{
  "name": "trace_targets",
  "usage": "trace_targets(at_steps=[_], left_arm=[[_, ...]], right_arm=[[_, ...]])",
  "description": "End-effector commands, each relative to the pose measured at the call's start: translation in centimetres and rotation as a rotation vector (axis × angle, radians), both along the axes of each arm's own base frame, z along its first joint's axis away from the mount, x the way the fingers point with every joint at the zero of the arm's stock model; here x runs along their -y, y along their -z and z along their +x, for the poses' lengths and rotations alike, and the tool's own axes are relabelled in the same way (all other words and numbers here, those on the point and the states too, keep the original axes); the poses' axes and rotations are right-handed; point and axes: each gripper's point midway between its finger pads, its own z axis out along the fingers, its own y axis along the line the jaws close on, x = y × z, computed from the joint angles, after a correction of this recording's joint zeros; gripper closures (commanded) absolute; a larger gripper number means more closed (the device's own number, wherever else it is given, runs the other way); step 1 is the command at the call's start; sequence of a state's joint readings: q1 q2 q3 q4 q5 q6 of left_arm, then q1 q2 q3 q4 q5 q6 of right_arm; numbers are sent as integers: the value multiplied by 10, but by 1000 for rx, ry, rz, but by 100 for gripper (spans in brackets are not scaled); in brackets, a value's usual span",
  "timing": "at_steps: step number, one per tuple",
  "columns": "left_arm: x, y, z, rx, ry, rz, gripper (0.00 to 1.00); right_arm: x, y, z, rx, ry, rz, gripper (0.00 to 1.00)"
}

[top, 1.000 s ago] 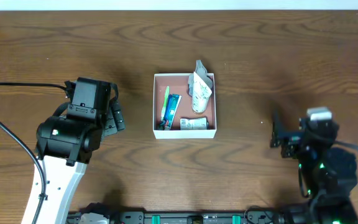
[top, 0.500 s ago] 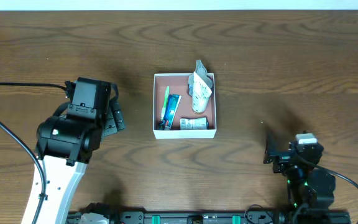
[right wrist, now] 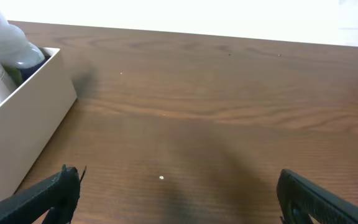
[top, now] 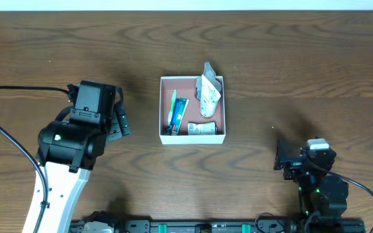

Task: Pack container

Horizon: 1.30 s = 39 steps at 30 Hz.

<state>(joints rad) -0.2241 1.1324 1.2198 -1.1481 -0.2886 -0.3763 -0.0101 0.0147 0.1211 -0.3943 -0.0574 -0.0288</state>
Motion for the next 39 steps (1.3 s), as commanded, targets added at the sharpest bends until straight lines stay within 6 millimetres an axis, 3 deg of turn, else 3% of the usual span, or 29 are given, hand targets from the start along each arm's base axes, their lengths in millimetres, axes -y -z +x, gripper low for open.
trace_targets(at_steps=[1, 8, 13, 19, 22, 27, 32, 39], left_arm=[[-3, -2, 0, 1, -2, 15, 2], [-4, -5, -5, 27, -2, 9, 2], [-17, -21, -35, 147, -28, -15, 2], [-43, -17, -76, 307, -109, -3, 2], [-38, 0, -77, 407, -91, -62, 2], [-12, 42, -63, 527, 86, -140, 2], [-7, 89, -63, 524, 105, -174, 2], [-3, 133, -64, 482, 117, -194, 2]], right_arm=[[1, 0, 0, 5, 5, 16, 1], [1, 0, 0, 6, 5, 16, 1], [1, 0, 0, 5, 5, 16, 1], [1, 0, 0, 5, 5, 16, 1], [1, 0, 0, 6, 5, 16, 1], [1, 0, 0, 5, 5, 16, 1], [1, 0, 0, 5, 5, 16, 1], [1, 0, 0, 5, 5, 16, 1]])
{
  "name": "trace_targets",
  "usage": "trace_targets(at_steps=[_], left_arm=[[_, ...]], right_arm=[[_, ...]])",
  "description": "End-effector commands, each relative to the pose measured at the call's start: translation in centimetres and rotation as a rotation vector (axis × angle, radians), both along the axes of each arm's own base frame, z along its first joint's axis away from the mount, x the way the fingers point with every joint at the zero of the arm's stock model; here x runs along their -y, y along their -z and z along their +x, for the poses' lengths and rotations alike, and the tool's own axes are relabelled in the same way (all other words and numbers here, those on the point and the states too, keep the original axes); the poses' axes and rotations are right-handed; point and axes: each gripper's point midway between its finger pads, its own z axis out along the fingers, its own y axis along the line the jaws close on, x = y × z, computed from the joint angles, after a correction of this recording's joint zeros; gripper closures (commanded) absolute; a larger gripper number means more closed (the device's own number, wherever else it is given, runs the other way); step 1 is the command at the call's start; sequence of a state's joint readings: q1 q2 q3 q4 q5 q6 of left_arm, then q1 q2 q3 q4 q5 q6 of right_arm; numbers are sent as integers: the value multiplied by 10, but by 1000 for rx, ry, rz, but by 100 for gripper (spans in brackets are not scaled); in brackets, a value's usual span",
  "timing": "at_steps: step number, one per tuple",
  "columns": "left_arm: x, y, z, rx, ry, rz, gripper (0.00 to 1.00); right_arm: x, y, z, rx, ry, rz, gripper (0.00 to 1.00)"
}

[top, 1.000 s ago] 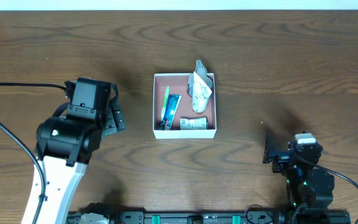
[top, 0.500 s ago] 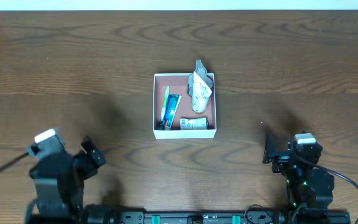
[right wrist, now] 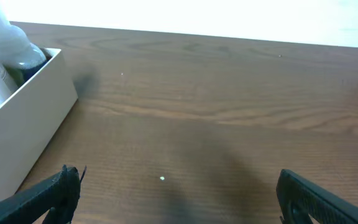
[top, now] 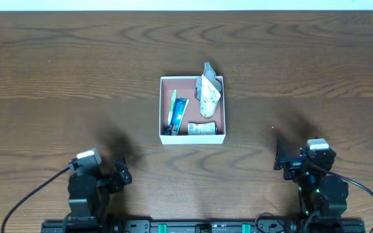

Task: Pack container

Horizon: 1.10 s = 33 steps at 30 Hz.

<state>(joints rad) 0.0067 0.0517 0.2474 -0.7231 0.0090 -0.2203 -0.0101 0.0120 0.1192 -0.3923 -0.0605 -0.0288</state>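
A white box (top: 161, 107) with a pinkish floor sits mid-table. Inside lie a green stick-shaped item (top: 172, 107), a blue tube (top: 180, 111), a white bottle (top: 207, 97) leaning over the far rim, and a small printed carton (top: 203, 129) along the near wall. My left gripper (top: 122, 173) is folded back at the front left, far from the box; its jaws are too small to read. At the front right my right gripper (right wrist: 177, 186) is open with nothing between its fingers. In the right wrist view the box wall (right wrist: 23, 124) and bottle (right wrist: 5, 43) show at left.
Dark wooden table (top: 290, 58) all around the box. A tiny white speck (right wrist: 161, 178) lies on the wood ahead of my right gripper. The arm bases stand along the front edge.
My left arm was stretched out with its gripper just left of the box; now it is folded back at the front left edge. The right arm and the box contents are unchanged.
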Motion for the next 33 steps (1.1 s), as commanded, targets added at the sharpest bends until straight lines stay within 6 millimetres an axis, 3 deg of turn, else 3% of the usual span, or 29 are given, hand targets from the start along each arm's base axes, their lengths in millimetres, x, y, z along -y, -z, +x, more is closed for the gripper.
trace_targets(at_steps=[1, 4, 33], left_arm=[[5, 11, 1, 2, 34, -4, 2], [6, 27, 0, -24, 40, -9, 2], [6, 27, 0, -25, 40, -9, 2]], right_arm=[[1, 0, 0, 2, 7, 15, 1], [1, 0, 0, 2, 7, 15, 1], [1, 0, 0, 2, 7, 15, 1]])
